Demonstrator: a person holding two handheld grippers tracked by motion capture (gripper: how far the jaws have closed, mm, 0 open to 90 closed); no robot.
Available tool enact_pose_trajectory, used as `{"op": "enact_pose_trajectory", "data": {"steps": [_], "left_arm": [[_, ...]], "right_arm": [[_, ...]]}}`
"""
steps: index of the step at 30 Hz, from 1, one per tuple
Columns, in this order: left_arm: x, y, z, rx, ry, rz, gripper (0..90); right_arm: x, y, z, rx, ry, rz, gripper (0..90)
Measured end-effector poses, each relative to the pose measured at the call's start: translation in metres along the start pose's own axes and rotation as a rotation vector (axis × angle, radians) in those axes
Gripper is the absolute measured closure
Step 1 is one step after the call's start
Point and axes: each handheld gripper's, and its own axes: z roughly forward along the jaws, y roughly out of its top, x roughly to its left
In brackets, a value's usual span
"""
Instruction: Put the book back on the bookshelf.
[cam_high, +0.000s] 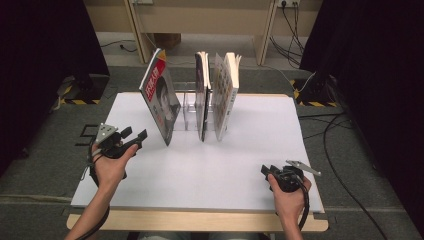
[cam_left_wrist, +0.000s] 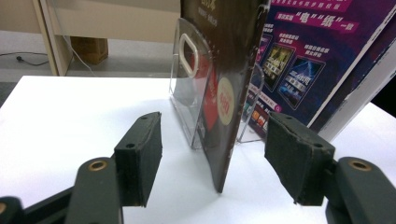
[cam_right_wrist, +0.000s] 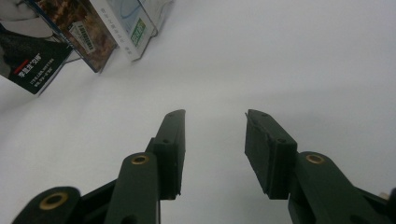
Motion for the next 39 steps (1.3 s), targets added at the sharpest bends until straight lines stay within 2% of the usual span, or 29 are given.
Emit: {"op": "enact_pose_trajectory", "data": {"steps": [17, 31, 36, 39], "left_arm": [[0.008, -0.022, -0.015, 0.019, 0.007, 0.006, 35.9], [0.018, -0.039, -0.024, 0.043, 0.025, -0.018, 35.9], [0.021, -0.042, -0.029, 0.053, 0.022, -0.022, 35.9], [0.024, -0.045, -0.032, 0.057, 0.027, -0.021, 35.8]], "right_arm": [[0.001, 0.0, 0.0, -0.001, 0.0, 0.0, 58.9], [0.0, 0.0, 0.0, -0.006, 0.0, -0.005, 58.8], [0.001, 0.001, -0.001, -0.005, 0.003, 0.012, 58.8], [-0.001, 0.001, -0.002, -0.013, -0.003, 0.0, 58.8]]}}
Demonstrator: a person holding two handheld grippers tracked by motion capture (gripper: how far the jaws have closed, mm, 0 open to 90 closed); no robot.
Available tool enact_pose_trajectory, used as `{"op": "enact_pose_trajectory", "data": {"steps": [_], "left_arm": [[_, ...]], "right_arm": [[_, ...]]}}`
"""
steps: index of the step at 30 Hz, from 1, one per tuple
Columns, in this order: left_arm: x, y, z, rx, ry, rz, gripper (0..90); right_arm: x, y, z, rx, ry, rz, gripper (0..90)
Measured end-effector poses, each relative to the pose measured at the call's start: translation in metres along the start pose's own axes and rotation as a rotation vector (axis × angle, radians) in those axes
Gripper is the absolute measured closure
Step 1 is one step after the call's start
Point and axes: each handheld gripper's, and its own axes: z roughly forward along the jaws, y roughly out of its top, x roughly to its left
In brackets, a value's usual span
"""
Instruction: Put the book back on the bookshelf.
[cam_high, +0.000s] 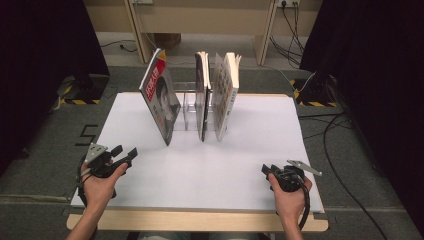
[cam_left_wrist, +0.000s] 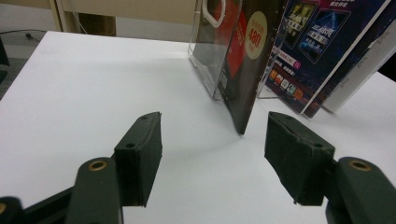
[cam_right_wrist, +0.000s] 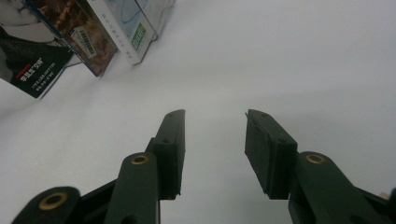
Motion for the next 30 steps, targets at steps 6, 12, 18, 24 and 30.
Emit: {"op": "enact_pose_trajectory", "data": {"steps": [6, 12, 18, 24, 30], "left_arm": [[0.007, -0.003, -0.006, -0.009, 0.009, -0.01, 35.8], [0.015, -0.012, -0.011, 0.002, 0.027, -0.013, 36.0], [0.019, -0.022, -0.014, 0.014, 0.039, -0.015, 36.0], [0.021, -0.028, -0.014, 0.027, 0.041, -0.01, 35.9], [0.028, -0.036, -0.018, 0.037, 0.057, -0.014, 35.9]], "right_arm": [[0.001, 0.0, 0.001, 0.004, 0.001, 0.0, 58.7], [0.001, -0.001, 0.002, 0.007, -0.002, -0.006, 58.7], [0.001, -0.001, 0.001, 0.007, -0.003, 0.0, 58.7], [0.002, -0.001, 0.001, 0.006, -0.003, 0.004, 58.6], [0.001, -0.001, 0.0, 0.003, -0.006, -0.003, 58.6]]}}
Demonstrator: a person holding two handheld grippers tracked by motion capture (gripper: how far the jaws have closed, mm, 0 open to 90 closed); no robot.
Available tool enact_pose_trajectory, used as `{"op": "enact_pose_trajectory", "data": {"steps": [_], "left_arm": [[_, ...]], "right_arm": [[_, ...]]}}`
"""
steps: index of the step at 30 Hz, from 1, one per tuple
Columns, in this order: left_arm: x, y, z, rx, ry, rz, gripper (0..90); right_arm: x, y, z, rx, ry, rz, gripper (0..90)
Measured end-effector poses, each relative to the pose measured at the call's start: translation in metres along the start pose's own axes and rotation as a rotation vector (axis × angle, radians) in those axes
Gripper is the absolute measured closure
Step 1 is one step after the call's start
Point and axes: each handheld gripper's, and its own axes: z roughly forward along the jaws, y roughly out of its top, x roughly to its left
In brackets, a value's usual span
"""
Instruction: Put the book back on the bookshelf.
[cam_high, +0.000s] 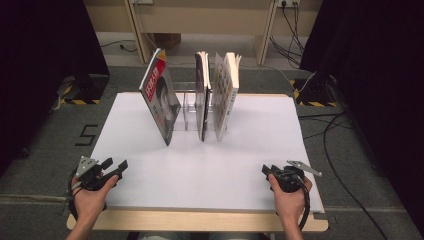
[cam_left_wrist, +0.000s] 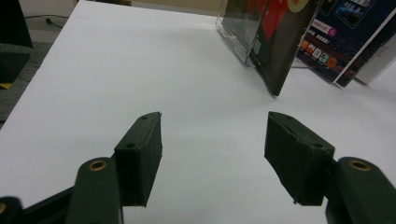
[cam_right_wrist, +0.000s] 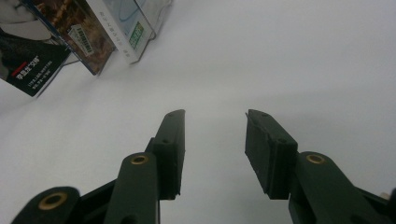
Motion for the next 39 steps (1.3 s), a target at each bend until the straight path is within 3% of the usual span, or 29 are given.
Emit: {"op": "enact_pose_trajectory", "data": {"steps": [13, 39], "left_arm": [[0.014, -0.016, -0.003, 0.023, 0.036, -0.017, 36.4], [0.017, -0.021, -0.005, 0.002, 0.034, -0.01, 36.4]], "right_arm": [[0.001, -0.001, 0.002, 0.006, 0.0, -0.001, 58.4], [0.002, -0.003, 0.005, 0.019, 0.002, -0.014, 58.4]]}}
